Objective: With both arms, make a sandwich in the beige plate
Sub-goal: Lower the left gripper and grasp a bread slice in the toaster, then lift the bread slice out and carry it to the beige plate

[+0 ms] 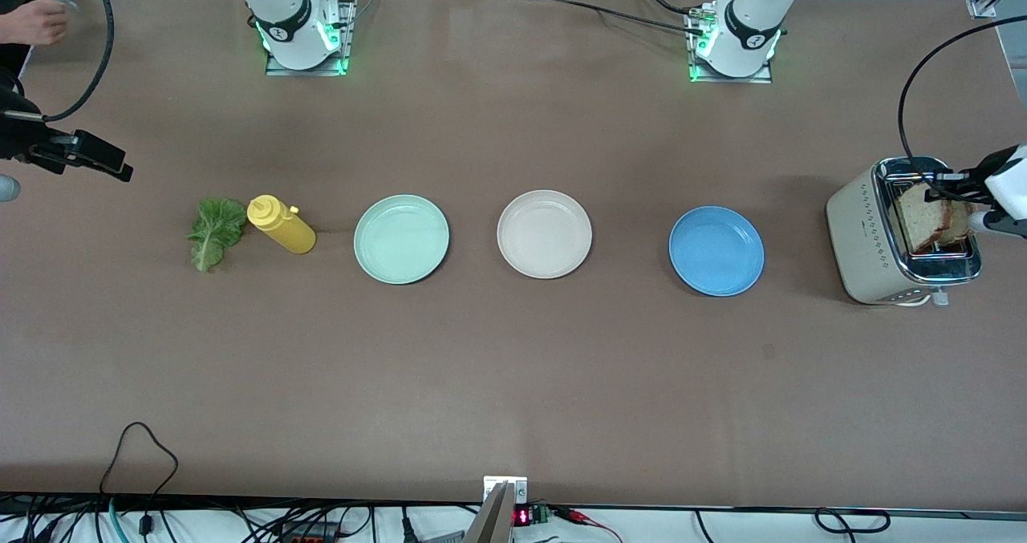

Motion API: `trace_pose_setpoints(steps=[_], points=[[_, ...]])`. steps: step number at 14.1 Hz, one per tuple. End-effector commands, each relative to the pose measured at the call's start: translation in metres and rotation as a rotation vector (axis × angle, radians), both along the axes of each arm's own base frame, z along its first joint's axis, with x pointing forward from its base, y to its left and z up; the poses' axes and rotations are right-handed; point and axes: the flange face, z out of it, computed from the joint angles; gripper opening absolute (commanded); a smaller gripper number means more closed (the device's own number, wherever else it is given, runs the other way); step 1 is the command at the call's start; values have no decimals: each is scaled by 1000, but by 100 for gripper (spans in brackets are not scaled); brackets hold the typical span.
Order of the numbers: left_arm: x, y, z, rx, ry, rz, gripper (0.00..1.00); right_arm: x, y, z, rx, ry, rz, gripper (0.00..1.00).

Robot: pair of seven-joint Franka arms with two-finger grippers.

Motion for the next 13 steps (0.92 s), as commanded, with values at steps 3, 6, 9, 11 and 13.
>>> trace_pose_setpoints(steps=[3,6,9,11,13], points=[[-2,-66,64,17,-8,-64,0,-4,1,4,0,-10,-3,100],[-9,-133,85,14,26,-129,0,-4,1,4,0,-8,-3,100],[-9,-206,68,-120,56,-201,0,-4,2,4,0,-7,-1,100],[-9,-259,41,-270,88,-187,0,-4,3,4,0,-8,0,100],[-3,-309,21,-356,44,-105,0,-4,3,4,0,-7,0,100]])
